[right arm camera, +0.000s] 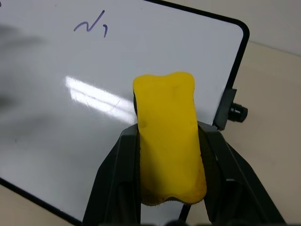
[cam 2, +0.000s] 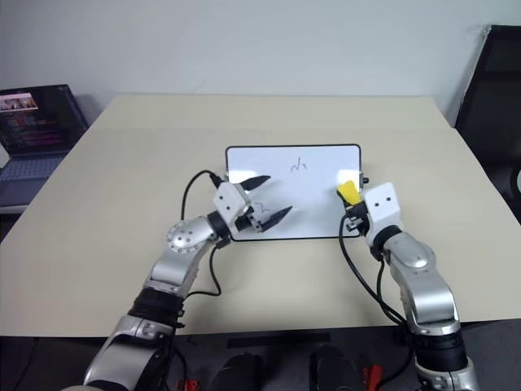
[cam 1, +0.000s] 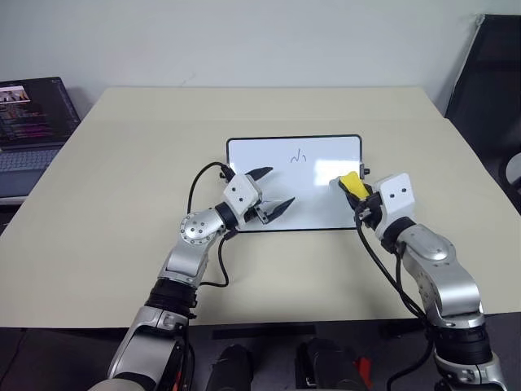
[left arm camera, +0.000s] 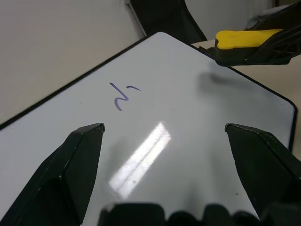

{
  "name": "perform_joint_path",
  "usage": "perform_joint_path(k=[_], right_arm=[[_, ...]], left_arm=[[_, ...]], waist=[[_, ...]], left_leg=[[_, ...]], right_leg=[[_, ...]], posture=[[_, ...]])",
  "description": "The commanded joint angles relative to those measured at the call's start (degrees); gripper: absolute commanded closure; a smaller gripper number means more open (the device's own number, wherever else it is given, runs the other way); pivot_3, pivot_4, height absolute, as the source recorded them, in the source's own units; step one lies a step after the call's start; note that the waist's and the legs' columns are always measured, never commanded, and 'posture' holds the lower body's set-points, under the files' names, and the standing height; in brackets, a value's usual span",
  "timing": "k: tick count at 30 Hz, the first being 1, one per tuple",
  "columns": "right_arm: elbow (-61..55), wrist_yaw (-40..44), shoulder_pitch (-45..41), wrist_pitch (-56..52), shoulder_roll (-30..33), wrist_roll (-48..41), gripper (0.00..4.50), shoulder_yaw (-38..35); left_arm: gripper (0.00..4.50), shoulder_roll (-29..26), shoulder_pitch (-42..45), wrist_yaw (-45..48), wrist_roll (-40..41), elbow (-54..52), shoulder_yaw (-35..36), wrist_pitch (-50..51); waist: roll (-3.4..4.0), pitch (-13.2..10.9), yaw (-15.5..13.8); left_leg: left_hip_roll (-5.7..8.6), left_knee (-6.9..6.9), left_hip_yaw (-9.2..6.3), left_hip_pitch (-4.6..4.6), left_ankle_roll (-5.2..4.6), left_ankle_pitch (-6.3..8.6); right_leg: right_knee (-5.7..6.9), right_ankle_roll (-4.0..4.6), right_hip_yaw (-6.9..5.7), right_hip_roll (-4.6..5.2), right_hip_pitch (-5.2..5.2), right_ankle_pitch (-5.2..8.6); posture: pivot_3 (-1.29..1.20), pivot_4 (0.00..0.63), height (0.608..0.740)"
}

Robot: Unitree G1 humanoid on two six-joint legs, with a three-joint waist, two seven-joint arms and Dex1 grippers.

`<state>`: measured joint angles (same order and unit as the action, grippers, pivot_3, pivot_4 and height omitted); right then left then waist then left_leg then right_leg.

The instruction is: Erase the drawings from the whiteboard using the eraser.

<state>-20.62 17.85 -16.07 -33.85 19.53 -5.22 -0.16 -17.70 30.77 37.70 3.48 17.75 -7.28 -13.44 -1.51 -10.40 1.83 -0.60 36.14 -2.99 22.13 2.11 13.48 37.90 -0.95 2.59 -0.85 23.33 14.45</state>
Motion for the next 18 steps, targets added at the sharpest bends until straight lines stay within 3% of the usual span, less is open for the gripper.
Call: perform_joint_path(k=[1,18], right_arm=[[2.0,-1.1,-3.9,3.4,-1.3,0.8,3.27,0.7],[15.3,-0.4,-15.7,10.4,-6.2,2.6,3.27,5.6]], left_arm=[[0.0,-1.2,2.5,-5.6,-3.3,1.1,2.4,-2.7],[0.0,-0.4,3.1,-5.2,-2.1,2.8,2.8,-1.3]], waist=[[-0.01,0.0,0.1],[0.0,0.0,0.0]], left_leg=[[0.0,0.0,0.02,0.0,0.0,0.0],[-0.02,0.01,-0.02,-0.03,0.0,0.0]], right_leg=[[0.0,0.0,0.02,0.01,0.0,0.0],[0.08,0.01,-0.04,0.01,0.02,-0.01]], posture=[[0.0,0.15,0.74],[0.0,0.15,0.74]])
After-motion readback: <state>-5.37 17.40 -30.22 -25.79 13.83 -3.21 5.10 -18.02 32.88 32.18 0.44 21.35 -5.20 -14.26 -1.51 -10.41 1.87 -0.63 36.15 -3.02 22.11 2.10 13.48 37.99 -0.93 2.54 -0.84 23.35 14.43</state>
